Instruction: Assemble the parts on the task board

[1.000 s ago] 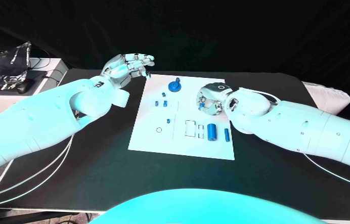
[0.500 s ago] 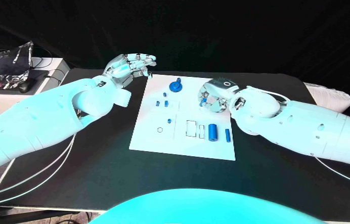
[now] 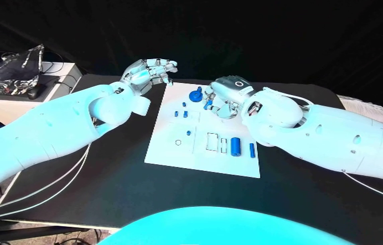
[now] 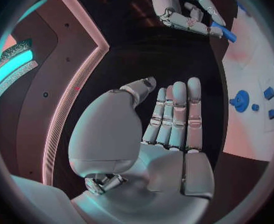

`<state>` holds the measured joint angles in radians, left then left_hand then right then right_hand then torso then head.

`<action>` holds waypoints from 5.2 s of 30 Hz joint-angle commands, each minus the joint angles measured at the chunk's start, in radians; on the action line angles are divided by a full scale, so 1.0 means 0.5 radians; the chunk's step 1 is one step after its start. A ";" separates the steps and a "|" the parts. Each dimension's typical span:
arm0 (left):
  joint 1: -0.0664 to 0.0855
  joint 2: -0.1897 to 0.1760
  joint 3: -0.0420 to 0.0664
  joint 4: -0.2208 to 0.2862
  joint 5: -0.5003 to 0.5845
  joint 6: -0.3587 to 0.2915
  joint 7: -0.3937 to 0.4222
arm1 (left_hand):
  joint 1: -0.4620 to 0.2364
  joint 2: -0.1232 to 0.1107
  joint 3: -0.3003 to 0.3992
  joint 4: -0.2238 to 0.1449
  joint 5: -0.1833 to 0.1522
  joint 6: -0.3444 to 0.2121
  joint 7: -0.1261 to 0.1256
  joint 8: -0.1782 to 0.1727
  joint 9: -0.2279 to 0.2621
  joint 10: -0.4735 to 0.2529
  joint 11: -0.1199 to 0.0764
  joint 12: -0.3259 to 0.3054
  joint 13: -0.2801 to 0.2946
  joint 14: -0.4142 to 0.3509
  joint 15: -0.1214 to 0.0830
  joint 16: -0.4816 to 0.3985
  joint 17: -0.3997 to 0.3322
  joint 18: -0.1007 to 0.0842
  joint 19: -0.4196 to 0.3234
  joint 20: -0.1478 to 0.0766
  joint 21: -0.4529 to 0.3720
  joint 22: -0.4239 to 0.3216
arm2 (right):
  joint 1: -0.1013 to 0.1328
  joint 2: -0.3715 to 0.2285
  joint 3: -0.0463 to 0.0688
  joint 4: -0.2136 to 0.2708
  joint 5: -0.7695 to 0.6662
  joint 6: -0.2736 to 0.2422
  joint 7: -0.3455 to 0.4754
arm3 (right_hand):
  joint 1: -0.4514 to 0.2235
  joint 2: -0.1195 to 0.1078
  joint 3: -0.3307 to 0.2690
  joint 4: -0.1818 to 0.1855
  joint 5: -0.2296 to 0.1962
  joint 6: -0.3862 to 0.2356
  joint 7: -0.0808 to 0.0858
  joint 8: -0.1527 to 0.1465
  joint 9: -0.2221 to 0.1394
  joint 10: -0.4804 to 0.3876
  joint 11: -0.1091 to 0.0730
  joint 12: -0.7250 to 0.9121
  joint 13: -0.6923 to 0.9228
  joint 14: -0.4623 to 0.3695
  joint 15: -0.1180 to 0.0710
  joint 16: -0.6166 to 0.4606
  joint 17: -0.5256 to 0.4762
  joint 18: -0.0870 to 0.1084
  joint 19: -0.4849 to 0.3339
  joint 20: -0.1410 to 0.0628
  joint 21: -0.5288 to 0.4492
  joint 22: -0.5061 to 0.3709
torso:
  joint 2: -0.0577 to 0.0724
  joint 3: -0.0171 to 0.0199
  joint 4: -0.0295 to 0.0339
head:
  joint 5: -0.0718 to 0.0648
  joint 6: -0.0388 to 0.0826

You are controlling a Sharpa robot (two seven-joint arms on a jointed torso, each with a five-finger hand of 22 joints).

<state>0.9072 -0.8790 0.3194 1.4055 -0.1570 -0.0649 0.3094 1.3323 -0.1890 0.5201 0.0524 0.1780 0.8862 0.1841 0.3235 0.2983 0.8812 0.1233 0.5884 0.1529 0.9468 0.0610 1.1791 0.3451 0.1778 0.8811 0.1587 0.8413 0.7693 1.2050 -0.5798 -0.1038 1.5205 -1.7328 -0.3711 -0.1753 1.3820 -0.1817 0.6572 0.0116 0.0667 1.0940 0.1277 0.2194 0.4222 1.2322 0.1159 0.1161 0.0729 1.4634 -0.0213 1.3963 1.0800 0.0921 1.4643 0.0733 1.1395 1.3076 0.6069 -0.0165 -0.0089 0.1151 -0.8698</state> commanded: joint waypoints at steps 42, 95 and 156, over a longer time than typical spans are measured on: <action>0.003 0.065 0.001 -0.038 0.022 0.029 0.000 | 0.003 -0.004 -0.012 0.005 -0.005 -0.006 -0.003 0.013 0.000 -0.001 0.006 -0.006 -0.004 -0.015 0.001 -0.009 0.003 0.012 0.018 0.004 -0.018 -0.006 | -0.296 0.420 -0.081 -0.244 -0.091 0.106 0.057 | 0.031 0.046 0.072 -0.059 0.009 0.008 0.001 0.008 0.007 0.138 -0.125 -0.012 0.057 0.037 -0.015 0.002 -0.021 -0.032 0.050 -0.013 -0.023 0.180 | -0.009 -0.0105 0.002 | 0.155 -0.006; 0.003 0.062 0.001 -0.042 0.022 0.034 -0.014 | 0.007 -0.003 -0.019 0.015 -0.005 -0.007 -0.005 0.021 0.000 -0.001 0.004 -0.005 -0.007 -0.015 0.000 -0.012 0.004 0.012 0.024 0.003 -0.031 -0.016 | -0.327 0.458 -0.095 -0.313 -0.039 0.060 0.180 | -0.205 -0.149 -0.255 0.040 0.028 -0.271 0.057 -0.154 -0.037 -0.295 -0.034 -0.100 -0.015 0.001 0.062 -0.038 -0.144 0.017 -0.018 0.054 -0.349 0.059 | -0.013 -0.0100 -0.002 | 0.181 -0.006; -0.094 0.021 -0.001 0.010 -0.044 0.090 0.015 | 0.011 -0.007 -0.027 0.022 -0.005 -0.012 -0.006 0.026 -0.001 -0.005 0.004 -0.006 -0.011 -0.017 0.000 -0.014 0.004 0.012 0.029 0.003 -0.042 -0.024 | -0.063 -0.546 -0.085 0.296 1.464 0.410 -0.965 | -0.696 0.069 -0.933 0.563 0.563 -0.295 -0.076 0.282 0.438 0.677 -0.206 2.909 2.996 0.186 -0.069 0.320 0.835 -0.135 0.170 -0.057 0.589 0.455 | -0.069 0.0429 -0.102 | -0.145 -0.006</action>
<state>0.8606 -0.8708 0.3180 1.4063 -0.1710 -0.0408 0.3002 1.3323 -0.1890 0.5118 0.0608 0.1780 0.8863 0.1840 0.3306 0.2983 0.8812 0.1233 0.5884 0.1484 0.9468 0.0610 1.1752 0.3458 0.1778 0.8861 0.1608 0.8258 0.7583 1.1763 -0.8587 -0.1452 1.6794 -1.0185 -0.2068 -0.5947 1.0431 -0.1494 0.1968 0.2923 0.3467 0.9457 0.0973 0.3558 0.6402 1.4665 0.0176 1.5688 1.3079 1.4686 -0.0484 1.5513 1.3084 0.0374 1.4662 0.0501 1.4301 1.3079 0.5723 0.0078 -0.0607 0.0440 -0.8726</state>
